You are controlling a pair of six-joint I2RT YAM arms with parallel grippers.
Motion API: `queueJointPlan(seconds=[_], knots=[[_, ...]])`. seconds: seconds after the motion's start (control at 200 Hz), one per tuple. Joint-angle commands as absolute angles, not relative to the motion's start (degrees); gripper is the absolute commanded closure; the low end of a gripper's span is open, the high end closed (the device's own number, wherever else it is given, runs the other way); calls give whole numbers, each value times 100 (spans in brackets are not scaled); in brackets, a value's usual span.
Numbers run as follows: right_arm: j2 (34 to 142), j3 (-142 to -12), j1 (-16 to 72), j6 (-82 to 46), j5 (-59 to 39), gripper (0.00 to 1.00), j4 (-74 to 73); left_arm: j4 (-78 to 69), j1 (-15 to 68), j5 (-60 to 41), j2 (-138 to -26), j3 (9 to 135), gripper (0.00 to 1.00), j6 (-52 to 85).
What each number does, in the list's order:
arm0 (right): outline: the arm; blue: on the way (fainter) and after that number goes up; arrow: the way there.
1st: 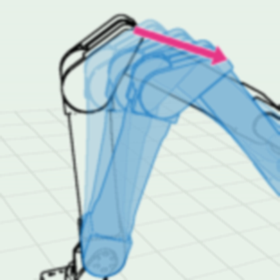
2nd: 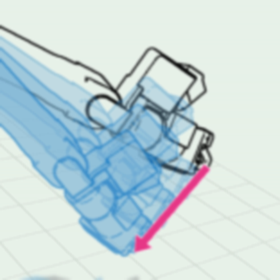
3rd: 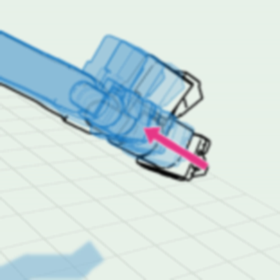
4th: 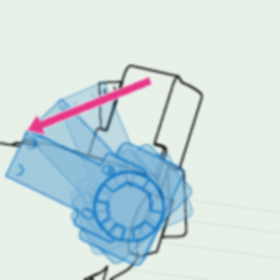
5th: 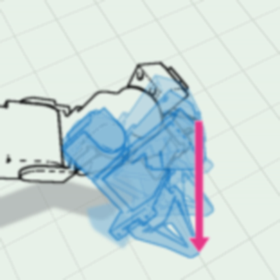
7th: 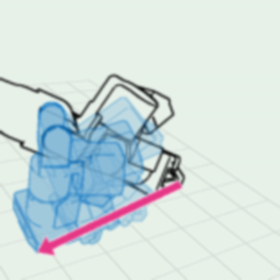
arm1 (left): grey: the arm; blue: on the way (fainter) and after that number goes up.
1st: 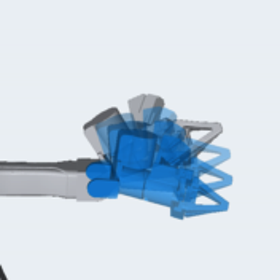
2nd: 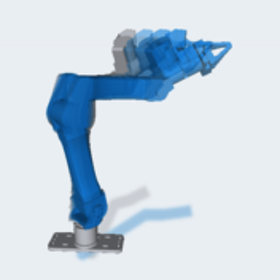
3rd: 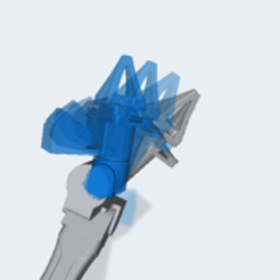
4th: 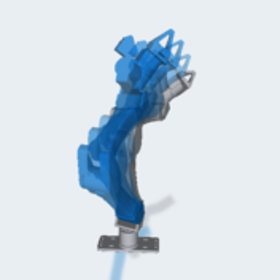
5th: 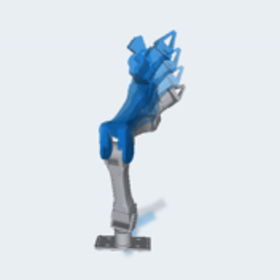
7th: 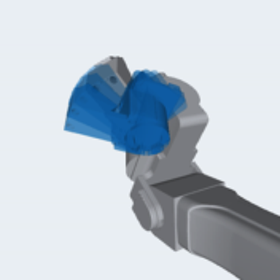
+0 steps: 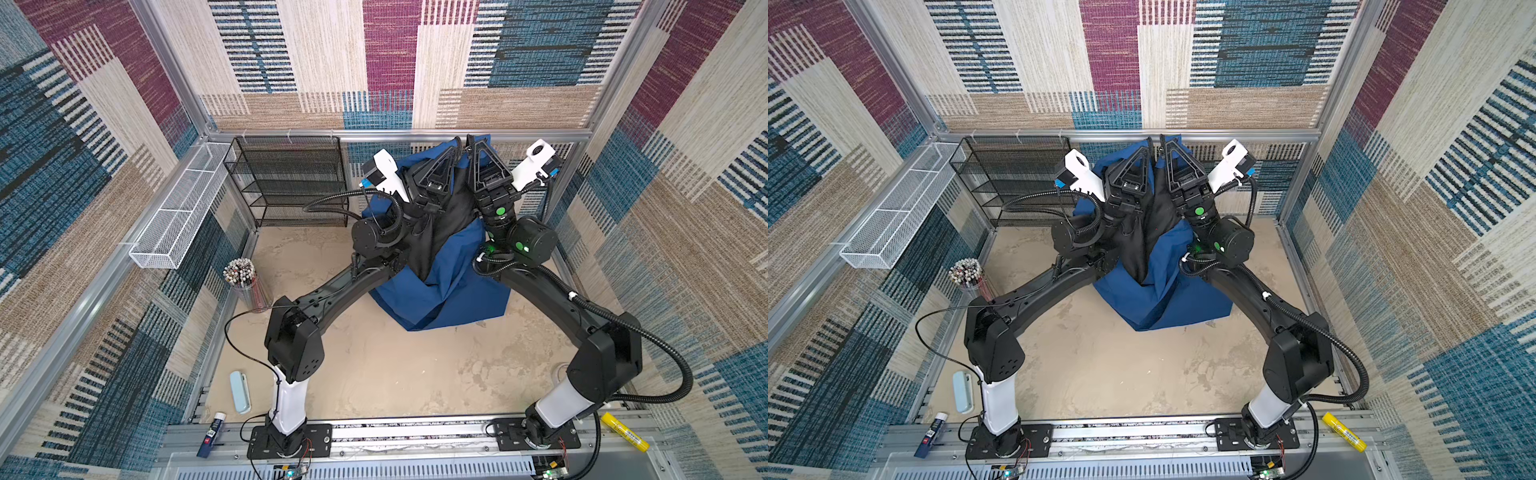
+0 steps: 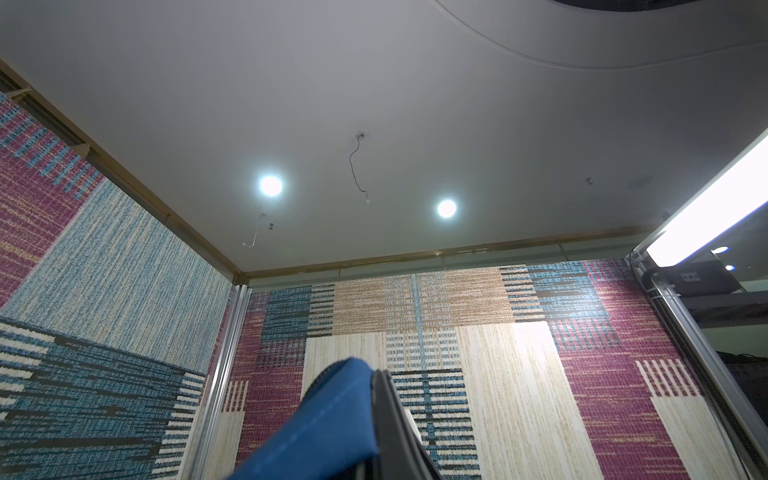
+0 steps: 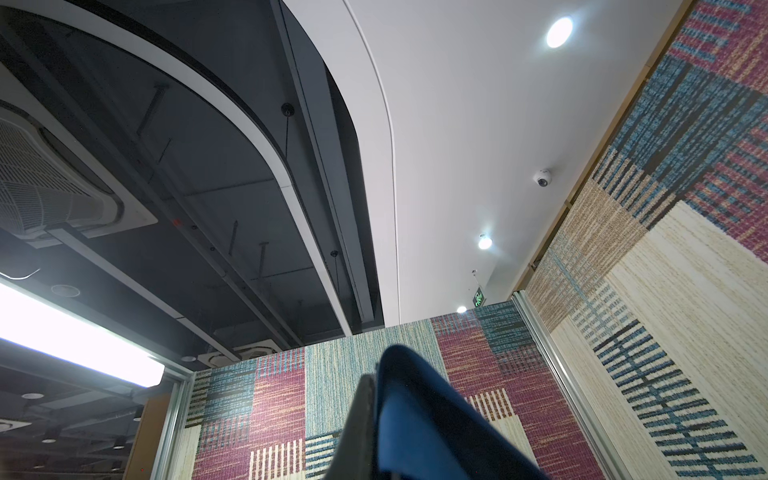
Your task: Zip up the jacket
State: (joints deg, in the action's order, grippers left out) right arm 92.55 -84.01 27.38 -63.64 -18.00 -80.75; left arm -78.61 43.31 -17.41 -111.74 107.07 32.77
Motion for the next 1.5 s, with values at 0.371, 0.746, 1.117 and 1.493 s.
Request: queueJointPlan(seconds=[0.371,0.746,1.117,1.493], knots=[[9279,-8508,2776,-6476,-1856,100,-10602,-8068,4384,-1616,-11397,11180,100,3167],[9274,-8506,2778,-6478,-1854,100,-10601,-8068,4438,-1584,-11520,11399,100,3173],[9273,-8530,2786,-6502,-1852,100,-10600,-8068,4454,-1542,-11562,11447,100,3129],[9268,-8577,2795,-6494,-1854,100,-10606,-8065,4465,-1547,-11575,11441,100,3120]])
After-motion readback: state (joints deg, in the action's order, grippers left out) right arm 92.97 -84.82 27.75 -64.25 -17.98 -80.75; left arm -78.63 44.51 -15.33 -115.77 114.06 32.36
